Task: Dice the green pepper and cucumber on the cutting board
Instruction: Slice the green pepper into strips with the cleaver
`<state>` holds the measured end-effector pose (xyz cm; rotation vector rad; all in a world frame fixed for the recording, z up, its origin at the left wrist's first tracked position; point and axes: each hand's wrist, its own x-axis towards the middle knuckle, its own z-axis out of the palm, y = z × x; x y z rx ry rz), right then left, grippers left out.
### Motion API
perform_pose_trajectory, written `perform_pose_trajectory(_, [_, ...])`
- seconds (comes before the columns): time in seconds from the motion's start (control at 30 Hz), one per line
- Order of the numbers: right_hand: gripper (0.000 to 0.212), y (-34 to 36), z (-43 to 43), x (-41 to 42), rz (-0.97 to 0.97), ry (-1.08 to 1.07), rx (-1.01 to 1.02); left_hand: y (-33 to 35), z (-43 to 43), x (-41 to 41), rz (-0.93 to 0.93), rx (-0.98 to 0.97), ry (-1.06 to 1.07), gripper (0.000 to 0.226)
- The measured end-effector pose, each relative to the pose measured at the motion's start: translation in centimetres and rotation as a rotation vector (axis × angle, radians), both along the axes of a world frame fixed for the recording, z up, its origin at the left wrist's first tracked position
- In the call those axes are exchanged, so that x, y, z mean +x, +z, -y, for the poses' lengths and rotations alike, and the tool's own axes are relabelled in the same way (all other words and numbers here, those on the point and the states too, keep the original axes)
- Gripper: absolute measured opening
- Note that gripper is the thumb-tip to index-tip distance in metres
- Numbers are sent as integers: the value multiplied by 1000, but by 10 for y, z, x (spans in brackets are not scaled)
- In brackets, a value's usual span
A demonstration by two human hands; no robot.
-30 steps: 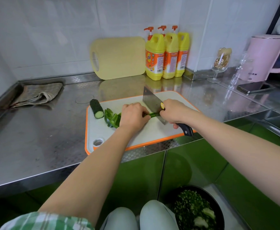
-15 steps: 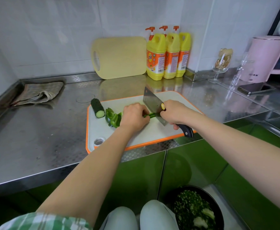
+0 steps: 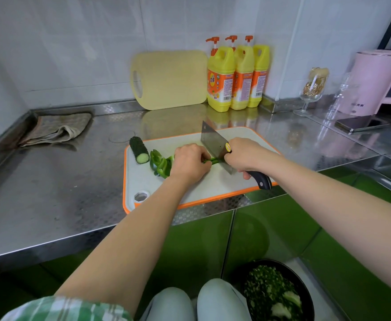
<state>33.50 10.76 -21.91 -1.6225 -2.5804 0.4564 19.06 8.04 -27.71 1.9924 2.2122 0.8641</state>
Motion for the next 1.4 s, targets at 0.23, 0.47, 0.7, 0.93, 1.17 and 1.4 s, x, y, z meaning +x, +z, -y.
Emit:
perform_pose_trajectory(0.23, [16,-16,-8,0,-167,-86,77,2,2,-1,16,-16,-10,19])
perform_pose_trajectory(0.47, [12,-3,1,1,-42,-2,26,2,2,-1,43,-21,-1,16])
perform_pose_trajectory(0.7, [12,-15,-6,-10,-111,-70,33,2,3,-1,55,-26,0,16])
perform_pose_trajectory(0.93, [12,-3,-2,2,-180,-44,-14,3,2,-1,46,-48,-9,16])
perform_pose_trajectory(1.17, [8,-9,1,-9,-61,-44,7,4,2,0,59,-44,4,12])
perform_pose_trajectory(1.4, [15,-19,-3,-5,-198,-78,36,7,5,-4,-159,-37,-22,26])
